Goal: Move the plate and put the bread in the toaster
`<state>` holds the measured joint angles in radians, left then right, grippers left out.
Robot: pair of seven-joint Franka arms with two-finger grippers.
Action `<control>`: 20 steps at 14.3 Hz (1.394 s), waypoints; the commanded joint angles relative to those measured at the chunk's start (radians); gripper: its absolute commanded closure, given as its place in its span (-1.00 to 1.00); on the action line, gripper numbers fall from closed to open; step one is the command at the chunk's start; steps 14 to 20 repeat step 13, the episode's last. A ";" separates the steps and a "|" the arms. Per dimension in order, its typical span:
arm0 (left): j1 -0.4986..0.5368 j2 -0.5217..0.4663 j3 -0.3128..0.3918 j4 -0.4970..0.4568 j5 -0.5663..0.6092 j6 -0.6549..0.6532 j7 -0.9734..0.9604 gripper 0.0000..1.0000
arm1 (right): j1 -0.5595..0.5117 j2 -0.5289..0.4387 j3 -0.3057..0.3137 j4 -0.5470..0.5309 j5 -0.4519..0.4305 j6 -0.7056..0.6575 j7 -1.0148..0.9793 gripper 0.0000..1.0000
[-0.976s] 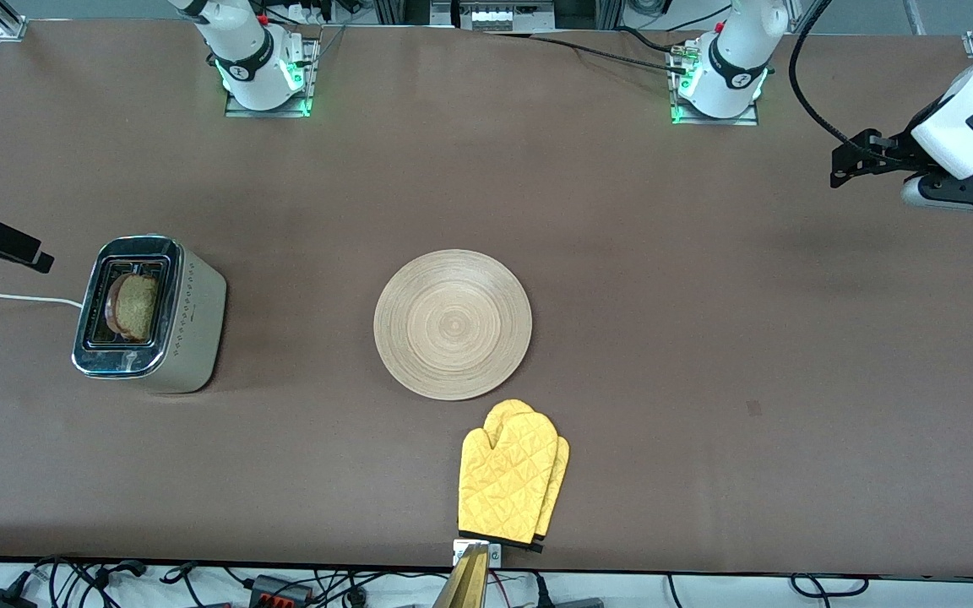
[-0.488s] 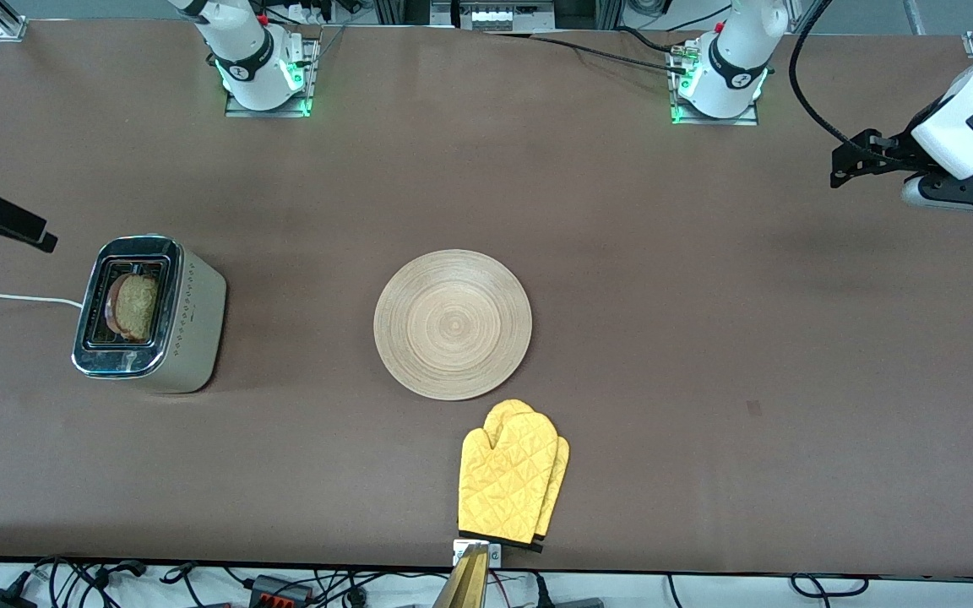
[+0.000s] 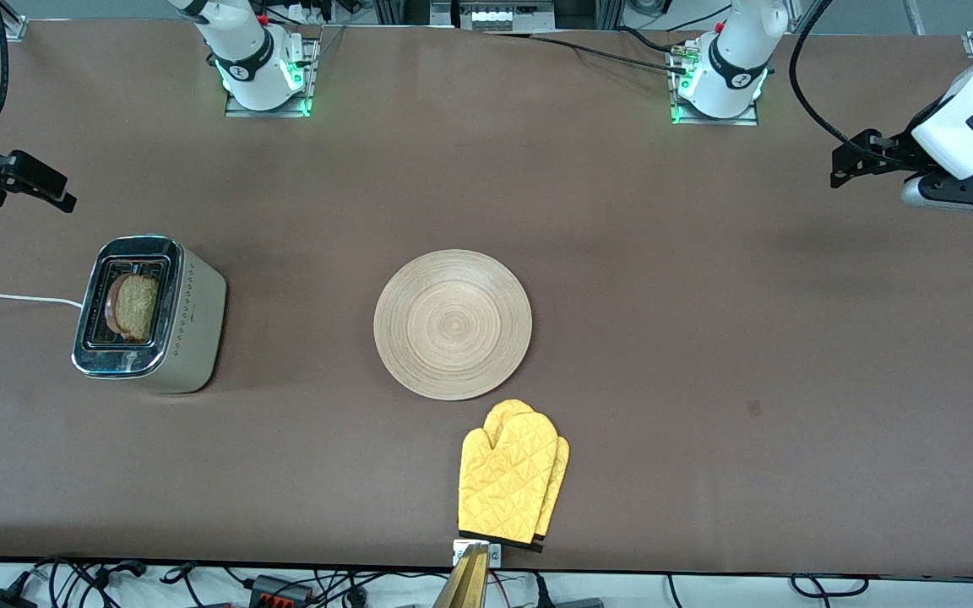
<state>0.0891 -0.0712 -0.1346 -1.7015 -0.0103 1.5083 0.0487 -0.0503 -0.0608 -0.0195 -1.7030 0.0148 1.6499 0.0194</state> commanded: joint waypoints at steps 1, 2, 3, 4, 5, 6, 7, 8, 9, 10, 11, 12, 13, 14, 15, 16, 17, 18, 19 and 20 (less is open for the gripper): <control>0.004 0.011 -0.002 0.028 0.000 -0.022 0.002 -1.00 | -0.020 -0.027 0.016 -0.032 -0.009 0.008 -0.021 -1.00; 0.004 0.011 -0.002 0.029 0.000 -0.022 0.002 -1.00 | -0.022 -0.027 0.016 -0.032 -0.009 0.004 -0.021 -1.00; 0.004 0.013 -0.002 0.028 0.000 -0.022 0.002 -1.00 | -0.020 -0.027 0.016 -0.032 -0.009 -0.005 -0.010 -1.00; 0.004 0.011 -0.002 0.029 0.000 -0.022 0.002 -1.00 | -0.020 -0.027 0.016 -0.030 -0.009 -0.013 -0.007 -1.00; 0.004 0.013 -0.002 0.029 0.000 -0.022 0.002 -1.00 | -0.020 -0.027 0.016 -0.030 -0.009 -0.013 -0.007 -1.00; 0.004 0.011 -0.002 0.029 0.000 -0.022 0.002 -1.00 | -0.020 -0.027 0.016 -0.030 -0.009 -0.015 -0.009 -1.00; 0.004 0.013 -0.002 0.029 0.000 -0.022 0.002 -1.00 | -0.020 -0.027 0.016 -0.030 -0.009 -0.019 -0.007 -1.00; 0.004 0.011 -0.002 0.029 0.000 -0.022 0.002 -1.00 | -0.020 -0.027 0.016 -0.027 -0.009 -0.031 -0.009 -1.00; 0.004 0.013 -0.002 0.029 0.000 -0.022 0.002 -1.00 | -0.020 -0.027 0.016 -0.029 -0.009 -0.033 -0.007 -1.00; 0.004 0.011 -0.002 0.029 0.000 -0.022 0.002 -1.00 | -0.020 -0.027 0.016 -0.029 -0.009 -0.033 -0.007 -1.00; 0.004 0.013 -0.002 0.029 0.000 -0.022 0.002 -1.00 | -0.020 -0.027 0.016 -0.029 -0.009 -0.035 -0.009 -1.00; 0.004 0.013 -0.002 0.028 0.000 -0.022 0.002 -1.00 | -0.020 -0.027 0.016 -0.029 -0.009 -0.033 -0.007 -1.00; 0.004 0.013 -0.002 0.029 0.000 -0.022 0.002 -1.00 | -0.020 -0.027 0.016 -0.027 -0.009 -0.032 -0.007 -1.00; 0.004 0.013 -0.002 0.029 0.000 -0.022 0.002 -1.00 | -0.020 -0.027 0.016 -0.027 -0.009 -0.032 -0.007 -1.00; 0.004 0.013 -0.002 0.029 0.000 -0.022 0.002 -1.00 | -0.020 -0.027 0.016 -0.027 -0.009 -0.032 -0.007 -1.00; 0.004 0.013 -0.002 0.029 0.000 -0.022 0.002 -1.00 | -0.020 -0.027 0.016 -0.027 -0.009 -0.032 -0.007 -1.00; 0.004 0.013 -0.002 0.029 0.000 -0.022 0.002 -1.00 | -0.020 -0.027 0.016 -0.027 -0.009 -0.032 -0.007 -1.00; 0.004 0.013 -0.002 0.029 0.000 -0.022 0.002 -1.00 | -0.020 -0.027 0.016 -0.027 -0.009 -0.032 -0.007 -1.00; 0.004 0.013 -0.002 0.029 0.000 -0.022 0.002 -1.00 | -0.020 -0.027 0.016 -0.027 -0.009 -0.032 -0.007 -1.00; 0.004 0.013 -0.002 0.029 0.000 -0.022 0.002 -1.00 | -0.020 -0.027 0.016 -0.027 -0.009 -0.032 -0.007 -1.00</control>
